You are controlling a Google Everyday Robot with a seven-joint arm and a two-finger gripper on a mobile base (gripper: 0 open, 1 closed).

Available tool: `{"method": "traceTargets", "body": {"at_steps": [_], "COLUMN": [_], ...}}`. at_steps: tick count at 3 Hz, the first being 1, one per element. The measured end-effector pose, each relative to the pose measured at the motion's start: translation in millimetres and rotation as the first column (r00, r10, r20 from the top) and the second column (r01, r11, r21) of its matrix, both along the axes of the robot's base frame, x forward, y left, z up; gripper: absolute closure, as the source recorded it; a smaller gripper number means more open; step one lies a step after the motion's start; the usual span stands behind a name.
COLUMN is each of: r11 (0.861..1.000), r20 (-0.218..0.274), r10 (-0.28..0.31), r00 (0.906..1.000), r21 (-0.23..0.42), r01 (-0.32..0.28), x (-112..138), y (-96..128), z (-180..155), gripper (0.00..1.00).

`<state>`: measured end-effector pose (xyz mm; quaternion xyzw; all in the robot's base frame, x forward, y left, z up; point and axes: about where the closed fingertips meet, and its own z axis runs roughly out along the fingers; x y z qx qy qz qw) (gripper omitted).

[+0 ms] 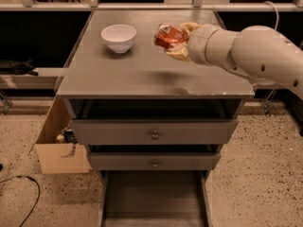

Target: Pick coke can from bottom drawer and place on counter

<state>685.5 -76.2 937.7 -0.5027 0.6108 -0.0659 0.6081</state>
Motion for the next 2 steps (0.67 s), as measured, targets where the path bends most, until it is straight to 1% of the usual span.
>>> {"method": "traceTargets", "body": {"at_steps": [1, 2], "r11": [0.999, 0.999], "r20": [-0.069, -0.074], "r10": [0.002, 0.001], "r00": [0.9976, 0.9973], "r21": [-0.032, -0.033], "r01": [-0.004, -0.003], "x": [-10.2, -10.8], "y": [-4.9, -5.5], "z": [-32.1, -34.6], "gripper": [1.0, 0.97]}}
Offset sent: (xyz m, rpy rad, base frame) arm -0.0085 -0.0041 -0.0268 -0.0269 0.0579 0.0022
